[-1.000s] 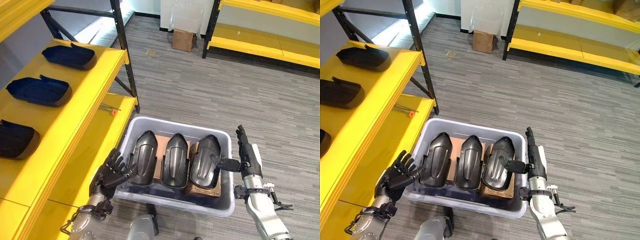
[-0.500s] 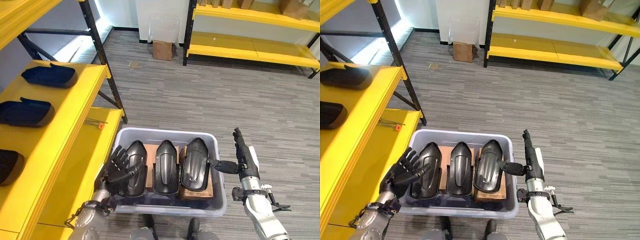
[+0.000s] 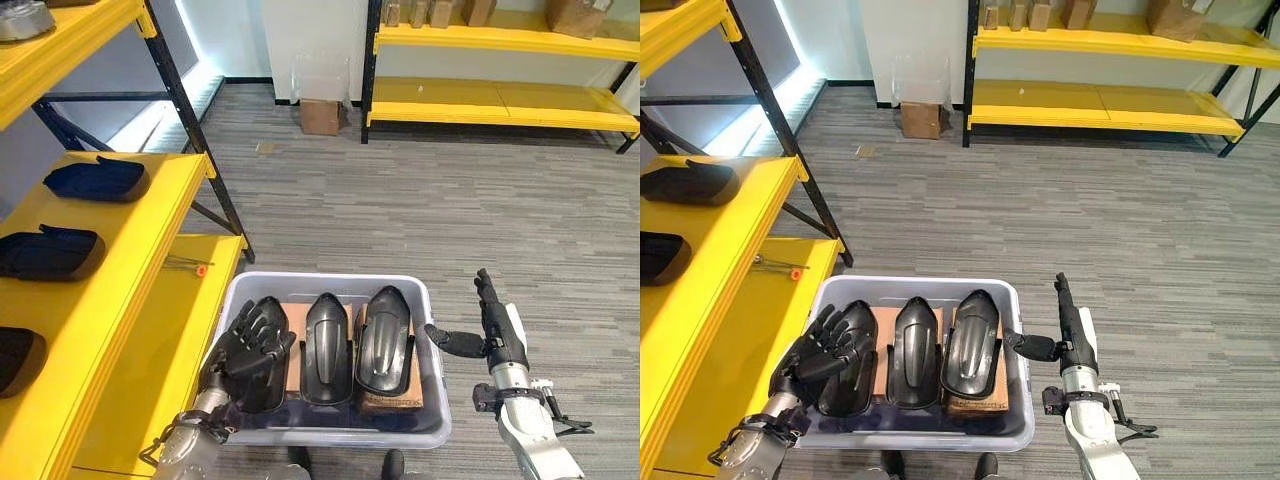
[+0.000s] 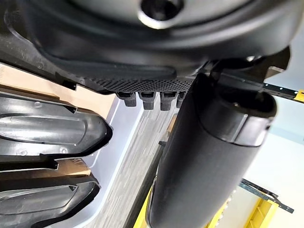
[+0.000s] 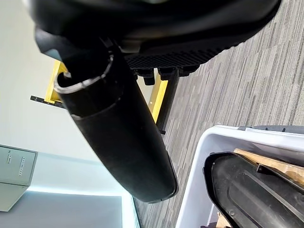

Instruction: Move parts from the plastic box to the shelf.

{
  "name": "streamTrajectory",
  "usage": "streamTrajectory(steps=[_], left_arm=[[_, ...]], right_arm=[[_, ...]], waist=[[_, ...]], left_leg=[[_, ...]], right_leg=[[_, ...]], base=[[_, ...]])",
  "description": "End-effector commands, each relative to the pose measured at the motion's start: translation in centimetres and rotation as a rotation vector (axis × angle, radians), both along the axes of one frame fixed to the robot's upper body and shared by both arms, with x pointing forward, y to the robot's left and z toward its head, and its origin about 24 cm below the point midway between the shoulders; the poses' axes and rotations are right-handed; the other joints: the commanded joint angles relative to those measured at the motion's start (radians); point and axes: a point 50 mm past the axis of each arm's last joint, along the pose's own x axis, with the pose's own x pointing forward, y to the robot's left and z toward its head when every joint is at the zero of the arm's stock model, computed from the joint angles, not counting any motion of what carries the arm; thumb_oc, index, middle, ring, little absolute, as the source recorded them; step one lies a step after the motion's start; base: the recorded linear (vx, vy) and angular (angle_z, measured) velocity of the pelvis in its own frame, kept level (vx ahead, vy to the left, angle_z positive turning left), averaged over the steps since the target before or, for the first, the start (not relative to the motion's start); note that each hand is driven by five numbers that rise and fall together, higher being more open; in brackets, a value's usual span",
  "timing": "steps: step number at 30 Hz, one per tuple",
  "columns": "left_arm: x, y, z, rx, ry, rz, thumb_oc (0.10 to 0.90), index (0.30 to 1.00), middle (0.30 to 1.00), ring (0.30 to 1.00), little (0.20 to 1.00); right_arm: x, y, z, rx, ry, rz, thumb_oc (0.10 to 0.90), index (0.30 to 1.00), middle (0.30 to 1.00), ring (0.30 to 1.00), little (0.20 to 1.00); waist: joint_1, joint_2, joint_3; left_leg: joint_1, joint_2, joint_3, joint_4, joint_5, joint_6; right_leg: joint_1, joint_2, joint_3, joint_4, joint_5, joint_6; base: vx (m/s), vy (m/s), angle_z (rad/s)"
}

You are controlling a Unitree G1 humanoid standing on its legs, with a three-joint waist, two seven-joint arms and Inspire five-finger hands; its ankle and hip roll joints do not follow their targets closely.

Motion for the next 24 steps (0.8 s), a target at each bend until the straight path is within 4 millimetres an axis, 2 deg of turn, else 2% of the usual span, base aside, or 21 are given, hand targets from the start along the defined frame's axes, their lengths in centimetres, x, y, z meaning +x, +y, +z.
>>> streamTrajectory(steps=[1, 2, 3, 4, 6, 7, 8, 9, 10, 12, 13, 15, 16, 18, 19, 20, 24], left_arm=[[1.4, 1.2, 3.3, 0.072, -0.188, 0.014, 0.900, 1.000, 1.000, 1.000, 1.000], [1.7, 1.0, 3.6, 0.066, -0.208, -0.012, 0.900, 1.000, 1.000, 1.000, 1.000], [2.2, 0.5, 3.9, 0.060, -0.233, -0.044, 0.900, 1.000, 1.000, 1.000, 1.000], [2.6, 0.2, 4.0, 0.060, -0.243, -0.057, 0.900, 1.000, 1.000, 1.000, 1.000], [3.1, -0.4, 4.3, 0.062, -0.258, -0.074, 0.900, 1.000, 1.000, 1.000, 1.000], [3.2, -0.5, 4.3, 0.062, -0.259, -0.075, 0.900, 1.000, 1.000, 1.000, 1.000], [3.3, -0.9, 4.2, 0.054, -0.252, -0.072, 0.900, 1.000, 1.000, 1.000, 1.000], [3.2, -1.0, 4.1, 0.057, -0.249, -0.073, 0.900, 1.000, 1.000, 1.000, 1.000], [3.0, -1.0, 4.0, 0.052, -0.236, -0.064, 0.900, 1.000, 1.000, 1.000, 1.000], [2.7, -0.8, 3.7, 0.043, -0.223, -0.047, 0.900, 1.000, 1.000, 1.000, 1.000], [2.6, -0.6, 3.7, 0.050, -0.221, -0.054, 0.900, 1.000, 1.000, 1.000, 1.000], [2.6, -0.4, 3.7, 0.049, -0.217, -0.065, 0.900, 1.000, 1.000, 1.000, 1.000], [2.7, -0.5, 3.7, 0.060, -0.216, -0.071, 0.900, 1.000, 1.000, 1.000, 1.000], [2.2, 0.2, 3.7, 0.076, -0.209, -0.052, 0.900, 1.000, 1.000, 1.000, 1.000], [2.1, 0.2, 3.7, 0.078, -0.210, -0.049, 0.900, 1.000, 1.000, 1.000, 1.000], [1.7, 1.0, 3.9, 0.095, -0.214, -0.022, 0.900, 1.000, 1.000, 1.000, 1.000], [1.1, 2.5, 4.6, 0.122, -0.241, 0.020, 0.900, 1.000, 1.000, 1.000, 1.000]], right_arm=[[1.8, -0.1, 4.0, 0.000, -0.221, 0.044, 0.900, 1.000, 1.000, 1.000, 1.000], [1.9, -0.1, 4.4, -0.010, -0.241, 0.043, 0.900, 1.000, 1.000, 1.000, 1.000], [1.9, -0.1, 5.0, -0.026, -0.264, 0.040, 0.900, 1.000, 1.000, 1.000, 1.000], [2.0, -0.1, 5.1, -0.033, -0.269, 0.039, 0.900, 1.000, 1.000, 1.000, 1.000], [2.2, 0.2, 5.3, -0.046, -0.276, 0.068, 0.900, 1.000, 1.000, 1.000, 1.000], [2.3, 0.2, 5.4, -0.051, -0.279, 0.075, 0.900, 1.000, 1.000, 1.000, 1.000], [2.7, 0.5, 5.5, -0.059, -0.275, 0.106, 0.900, 1.000, 1.000, 1.000, 1.000], [2.8, 0.5, 5.6, -0.060, -0.270, 0.122, 0.900, 1.000, 1.000, 1.000, 1.000], [2.7, 0.5, 5.7, -0.081, -0.271, 0.149, 0.900, 1.000, 1.000, 1.000, 1.000], [2.4, 0.2, 5.9, -0.100, -0.266, 0.172, 0.900, 1.000, 1.000, 1.000, 1.000], [2.3, -0.3, 6.1, -0.110, -0.264, 0.166, 0.900, 1.000, 1.000, 1.000, 1.000], [2.2, -0.8, 6.1, -0.121, -0.258, 0.145, 0.900, 1.000, 1.000, 1.000, 1.000], [2.0, -1.2, 5.6, -0.110, -0.242, 0.112, 0.900, 1.000, 1.000, 1.000, 1.000], [2.0, -1.1, 5.0, -0.106, -0.233, 0.097, 0.900, 1.000, 1.000, 1.000, 1.000], [2.0, -1.1, 4.9, -0.106, -0.232, 0.099, 0.900, 1.000, 1.000, 1.000, 1.000], [2.0, -0.8, 4.8, -0.127, -0.225, 0.118, 0.900, 1.000, 1.000, 1.000, 1.000], [2.0, -0.5, 5.1, -0.125, -0.225, 0.124, 0.900, 1.000, 1.000, 1.000, 1.000]], waist=[[-0.002, -0.025, -0.064], [-0.013, -0.024, -0.057], [-0.030, -0.024, -0.047], [-0.036, -0.026, -0.042], [-0.042, -0.025, -0.025], [-0.043, -0.024, -0.022], [-0.046, -0.023, -0.025], [-0.047, -0.026, -0.032], [-0.049, -0.026, -0.044], [-0.050, -0.026, -0.054], [-0.061, -0.013, -0.060], [-0.074, -0.001, -0.058], [-0.078, 0.007, -0.050], [-0.066, 0.007, -0.035], [-0.065, 0.006, -0.034], [-0.054, 0.005, -0.030], [-0.033, -0.005, -0.024]], left_leg=[[-0.016, 0.036, -0.012, 0.092, -0.119, -0.042], [-0.029, 0.039, 0.042, 0.137, -0.133, -0.038], [-0.052, 0.061, 0.100, 0.201, -0.151, -0.036], [-0.071, 0.079, 0.111, 0.233, -0.149, -0.042], [-0.110, 0.128, 0.081, 0.303, -0.127, -0.061], [-0.111, 0.135, 0.075, 0.308, -0.130, -0.060], [-0.080, 0.164, 0.032, 0.277, -0.114, -0.061], [-0.063, 0.191, 0.004, 0.257, -0.078, -0.072], [-0.054, 0.237, -0.032, 0.241, -0.002, -0.076], [-0.042, 0.250, -0.093, 0.249, 0.017, -0.081], [-0.023, 0.253, -0.101, 0.238, 0.001, -0.085], [0.002, 0.230, -0.076, 0.214, -0.063, -0.085], [0.016, 0.209, -0.068, 0.202, -0.109, -0.090], [0.012, 0.184, -0.055, 0.184, -0.125, -0.071], [0.014, 0.182, -0.055, 0.182, -0.125, -0.071], [0.024, 0.172, -0.054, 0.162, -0.126, -0.070], [0.039, 0.174, -0.044, 0.126, -0.120, -0.075]], right_leg=[[-0.012, -0.010, -0.026, 0.161, -0.175, -0.015], [-0.020, -0.016, -0.049, 0.176, -0.180, -0.020], [-0.039, -0.025, -0.072, 0.207, -0.192, -0.025], [-0.049, -0.025, -0.072, 0.217, -0.193, -0.030], [-0.076, -0.028, -0.054, 0.265, -0.206, -0.042], [-0.085, -0.030, -0.048, 0.280, -0.211, -0.043], [-0.114, -0.036, -0.025, 0.323, -0.226, -0.043], [-0.124, -0.039, -0.011, 0.339, -0.234, -0.044], [-0.156, -0.045, 0.006, 0.368, -0.230, -0.055], [-0.186, -0.059, 0.040, 0.412, -0.242, -0.054], [-0.224, -0.079, 0.051, 0.467, -0.254, -0.047], [-0.244, -0.109, 0.046, 0.502, -0.254, -0.027], [-0.235, -0.137, 0.049, 0.511, -0.255, -0.002], [-0.211, -0.168, 0.043, 0.451, -0.186, 0.031], [-0.207, -0.169, 0.043, 0.445, -0.182, 0.033], [-0.193, -0.190, 0.041, 0.402, -0.147, 0.059], [-0.172, -0.227, 0.027, 0.331, -0.095, 0.100]], base=[[-0.04, -0.082, 0.08], [-0.12, -0.030, 0.18], [-0.19, -0.024, 0.40], [-0.17, 0.006, 0.55], [-0.10, 0.059, 0.48], [-0.07, 0.222, 0.28], [-0.04, 0.309, 0.15], [-0.07, 0.491, -0.08], [-0.03, 0.382, -0.40], [-0.02, 0.491, -0.46], [-0.01, 0.600, -0.32], [0.01, 0.504, -0.30], [0.01, 0.442, -0.05], [0.02, 0.302, -0.03], [0.04, 0.177, -0.10], [0.02, 0.087, -0.03], [-0.01, 0.020, 0.11]])
